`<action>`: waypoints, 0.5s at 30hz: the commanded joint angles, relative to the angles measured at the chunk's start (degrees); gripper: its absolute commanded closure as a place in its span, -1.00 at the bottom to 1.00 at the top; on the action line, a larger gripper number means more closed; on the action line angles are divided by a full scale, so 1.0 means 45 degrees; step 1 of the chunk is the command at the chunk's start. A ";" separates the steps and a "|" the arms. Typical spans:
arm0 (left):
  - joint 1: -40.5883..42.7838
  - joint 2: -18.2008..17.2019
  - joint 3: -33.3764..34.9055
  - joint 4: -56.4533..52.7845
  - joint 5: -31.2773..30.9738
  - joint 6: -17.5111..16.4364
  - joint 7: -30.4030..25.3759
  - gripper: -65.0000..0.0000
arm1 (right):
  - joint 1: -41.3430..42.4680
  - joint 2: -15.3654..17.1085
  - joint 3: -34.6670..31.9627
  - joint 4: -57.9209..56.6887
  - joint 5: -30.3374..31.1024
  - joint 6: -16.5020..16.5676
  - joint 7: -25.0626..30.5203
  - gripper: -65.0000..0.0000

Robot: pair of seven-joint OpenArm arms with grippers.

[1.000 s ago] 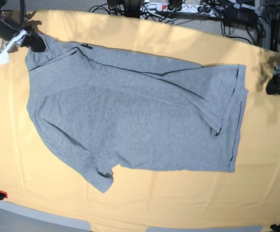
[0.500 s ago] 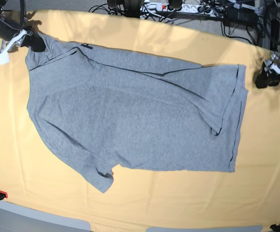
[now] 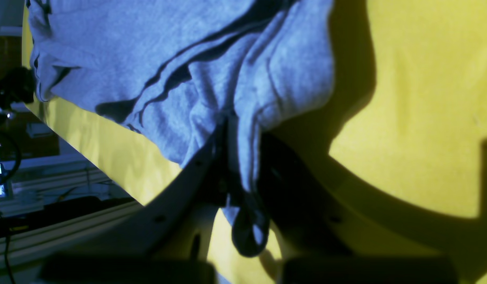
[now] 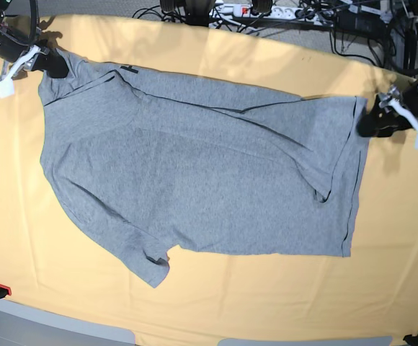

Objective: Layout the t-shirt on the table in an organized manner, then fold the t-shirt properly
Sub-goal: 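Move the left gripper to the shirt's side edge and grasp it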

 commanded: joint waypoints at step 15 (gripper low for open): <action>-0.0617 -0.0185 0.2098 0.0097 0.0461 0.0272 0.1054 -0.28 | -0.0010 0.0185 0.0039 0.0107 0.0005 0.0017 -0.0193 1.00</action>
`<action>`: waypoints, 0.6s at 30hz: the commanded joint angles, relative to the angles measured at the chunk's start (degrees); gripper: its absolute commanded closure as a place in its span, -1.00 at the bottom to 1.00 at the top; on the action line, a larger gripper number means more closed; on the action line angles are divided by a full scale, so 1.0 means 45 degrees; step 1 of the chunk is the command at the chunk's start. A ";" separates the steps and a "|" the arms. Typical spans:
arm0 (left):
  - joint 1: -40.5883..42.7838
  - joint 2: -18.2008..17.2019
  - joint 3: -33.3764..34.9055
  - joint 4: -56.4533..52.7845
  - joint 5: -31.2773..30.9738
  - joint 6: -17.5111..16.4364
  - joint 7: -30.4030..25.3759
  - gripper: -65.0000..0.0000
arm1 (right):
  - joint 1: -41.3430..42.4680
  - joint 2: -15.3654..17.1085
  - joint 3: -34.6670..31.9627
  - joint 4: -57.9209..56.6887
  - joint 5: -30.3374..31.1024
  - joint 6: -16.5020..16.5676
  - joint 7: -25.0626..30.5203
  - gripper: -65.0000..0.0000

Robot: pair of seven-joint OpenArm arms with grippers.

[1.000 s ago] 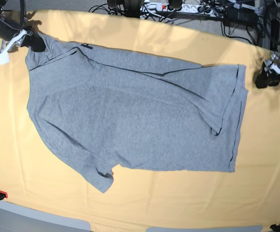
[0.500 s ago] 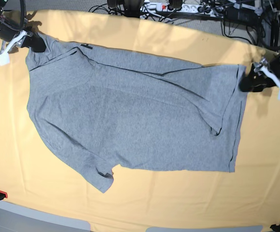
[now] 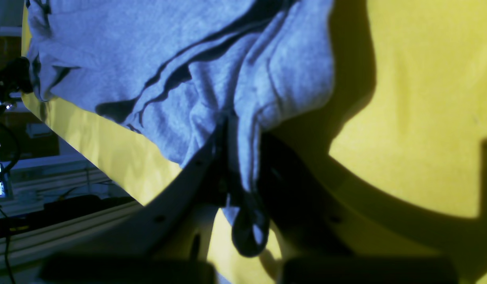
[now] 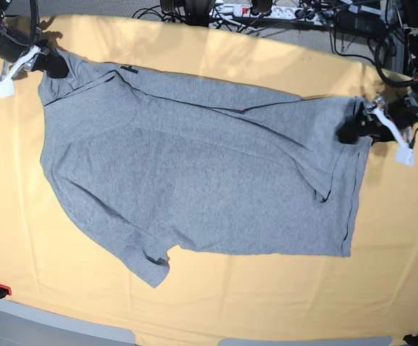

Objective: Layout the t-shirt on the table in an organized manner, then fold the t-shirt properly
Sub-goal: 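Move the left gripper to the shirt's side edge and grasp it, then pull the grasped side edge outward with the left gripper to smooth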

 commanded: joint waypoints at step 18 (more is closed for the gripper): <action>-0.0816 -0.1515 -0.0491 0.0053 0.0554 0.0053 0.0806 1.00 | -0.0073 0.0544 0.0039 0.3351 -0.0928 0.0013 -0.0188 1.00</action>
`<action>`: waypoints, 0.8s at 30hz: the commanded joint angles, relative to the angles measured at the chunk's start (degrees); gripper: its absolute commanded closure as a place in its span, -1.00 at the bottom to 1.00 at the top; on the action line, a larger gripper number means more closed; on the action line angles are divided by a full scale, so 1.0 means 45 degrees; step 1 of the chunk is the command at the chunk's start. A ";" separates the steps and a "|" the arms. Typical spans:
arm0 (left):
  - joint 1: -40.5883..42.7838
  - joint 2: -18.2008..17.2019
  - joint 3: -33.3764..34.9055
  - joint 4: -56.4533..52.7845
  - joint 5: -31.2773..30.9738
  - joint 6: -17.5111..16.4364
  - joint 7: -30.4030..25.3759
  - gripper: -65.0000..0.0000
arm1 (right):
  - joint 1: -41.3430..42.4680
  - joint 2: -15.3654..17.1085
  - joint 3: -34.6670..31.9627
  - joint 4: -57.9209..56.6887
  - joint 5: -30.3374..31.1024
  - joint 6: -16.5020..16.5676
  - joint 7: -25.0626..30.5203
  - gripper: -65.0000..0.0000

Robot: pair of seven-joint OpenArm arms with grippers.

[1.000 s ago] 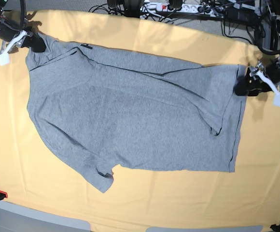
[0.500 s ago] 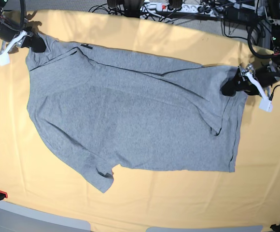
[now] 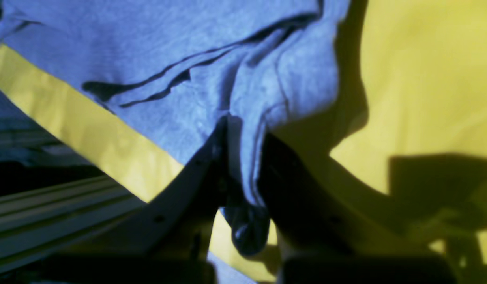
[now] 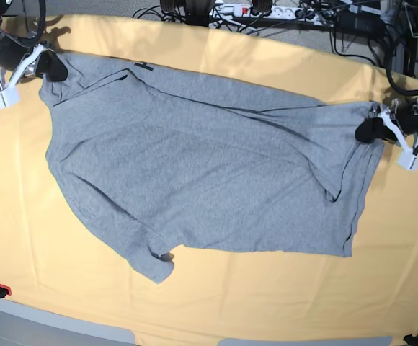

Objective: Layout the t-shirt on the table in an organized manner, then fold the t-shirt properly
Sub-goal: 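Pull the grasped side edge outward with the left gripper to smooth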

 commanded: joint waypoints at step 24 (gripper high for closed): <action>0.0364 -0.2832 -0.0146 0.0170 -0.4874 -0.1282 0.3529 1.00 | -0.2375 0.1404 0.0117 0.2380 -0.0442 0.0027 0.0147 1.00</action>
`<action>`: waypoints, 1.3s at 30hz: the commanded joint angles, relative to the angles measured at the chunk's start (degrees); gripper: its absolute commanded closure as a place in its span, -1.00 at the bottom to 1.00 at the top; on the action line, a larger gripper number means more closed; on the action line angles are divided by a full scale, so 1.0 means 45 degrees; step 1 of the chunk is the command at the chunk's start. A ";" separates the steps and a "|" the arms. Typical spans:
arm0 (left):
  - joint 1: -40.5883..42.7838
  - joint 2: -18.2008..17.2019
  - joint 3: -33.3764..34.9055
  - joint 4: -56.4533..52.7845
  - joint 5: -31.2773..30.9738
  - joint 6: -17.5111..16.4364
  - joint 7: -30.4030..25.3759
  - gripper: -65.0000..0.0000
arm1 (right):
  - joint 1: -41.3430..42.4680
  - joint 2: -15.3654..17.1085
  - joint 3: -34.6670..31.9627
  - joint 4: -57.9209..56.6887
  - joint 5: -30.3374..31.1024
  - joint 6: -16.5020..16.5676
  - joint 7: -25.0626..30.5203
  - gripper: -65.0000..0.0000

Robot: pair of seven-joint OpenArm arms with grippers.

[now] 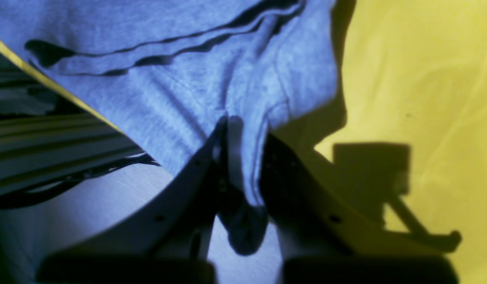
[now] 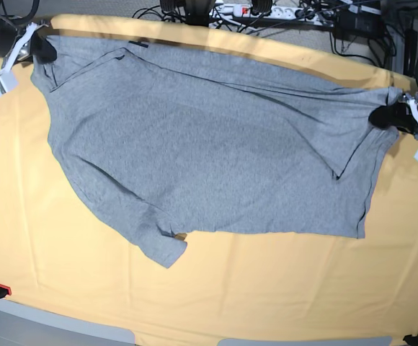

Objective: Layout the t-shirt on the table in an organized manner, then fold the t-shirt properly
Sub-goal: 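Pull the grasped side edge outward with the left gripper to smooth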

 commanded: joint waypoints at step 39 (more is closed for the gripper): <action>0.1399 -0.1311 -0.0170 0.1535 -0.0167 -0.0044 -0.0133 -0.06 | -0.1462 0.0112 0.0126 0.0306 0.0136 -0.0238 0.0089 0.33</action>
